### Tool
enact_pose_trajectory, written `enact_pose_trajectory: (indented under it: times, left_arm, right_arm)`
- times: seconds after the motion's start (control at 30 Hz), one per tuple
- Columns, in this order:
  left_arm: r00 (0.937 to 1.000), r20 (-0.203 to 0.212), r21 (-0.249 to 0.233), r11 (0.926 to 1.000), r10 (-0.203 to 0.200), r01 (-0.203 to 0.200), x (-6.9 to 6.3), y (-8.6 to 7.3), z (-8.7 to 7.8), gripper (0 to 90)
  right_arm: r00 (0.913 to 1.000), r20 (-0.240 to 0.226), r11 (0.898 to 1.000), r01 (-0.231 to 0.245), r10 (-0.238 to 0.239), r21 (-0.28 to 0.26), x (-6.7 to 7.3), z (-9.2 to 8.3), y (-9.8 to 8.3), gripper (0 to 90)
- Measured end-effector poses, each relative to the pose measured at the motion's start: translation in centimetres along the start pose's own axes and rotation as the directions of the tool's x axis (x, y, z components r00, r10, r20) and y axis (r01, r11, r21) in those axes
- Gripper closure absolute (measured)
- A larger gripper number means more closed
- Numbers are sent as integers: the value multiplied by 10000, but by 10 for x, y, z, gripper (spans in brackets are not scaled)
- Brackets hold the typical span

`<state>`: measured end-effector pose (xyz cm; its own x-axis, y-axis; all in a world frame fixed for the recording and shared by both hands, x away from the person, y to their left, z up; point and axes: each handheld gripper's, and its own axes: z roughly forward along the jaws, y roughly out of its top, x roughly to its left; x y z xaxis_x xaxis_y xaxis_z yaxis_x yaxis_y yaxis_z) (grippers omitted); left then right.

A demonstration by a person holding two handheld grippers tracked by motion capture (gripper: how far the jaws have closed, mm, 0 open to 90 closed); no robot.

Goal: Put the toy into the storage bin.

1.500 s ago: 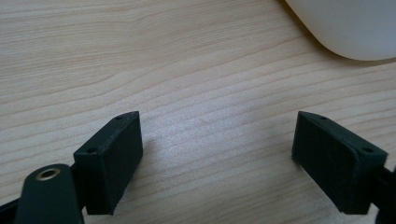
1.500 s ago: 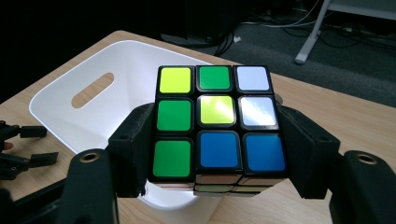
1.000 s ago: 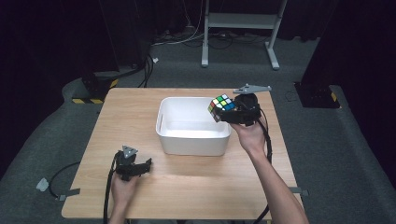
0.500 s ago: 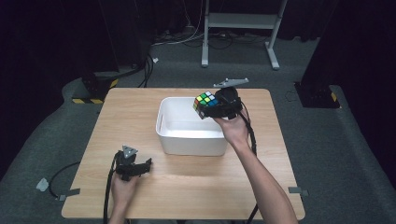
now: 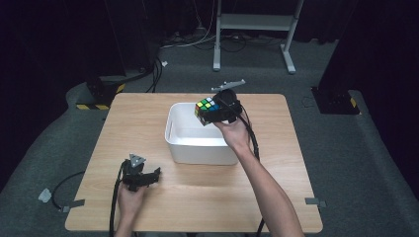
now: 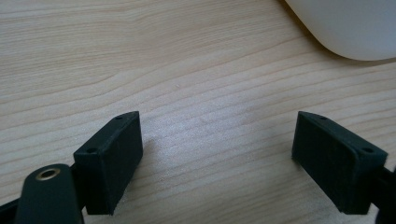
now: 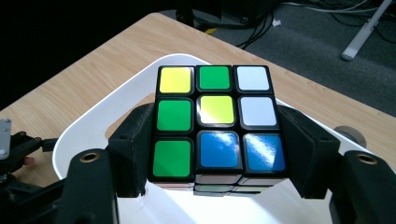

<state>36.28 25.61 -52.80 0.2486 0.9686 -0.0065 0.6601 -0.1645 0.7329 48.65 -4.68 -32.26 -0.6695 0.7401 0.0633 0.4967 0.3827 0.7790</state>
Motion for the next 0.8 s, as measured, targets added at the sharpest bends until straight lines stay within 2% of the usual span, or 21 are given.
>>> enact_pose_trajectory:
  times: [0.43,0.8]
  left_arm:
    - [10000,5,1,10000,4,-4,0,0,0,164]
    - [10000,3,-1,10000,3,-3,0,0,0,164]
  right_arm:
    - [9999,61,9985,101,-104,530,6,25,0,341]
    - [10000,87,9970,-31,24,778,5,36,-4,341]
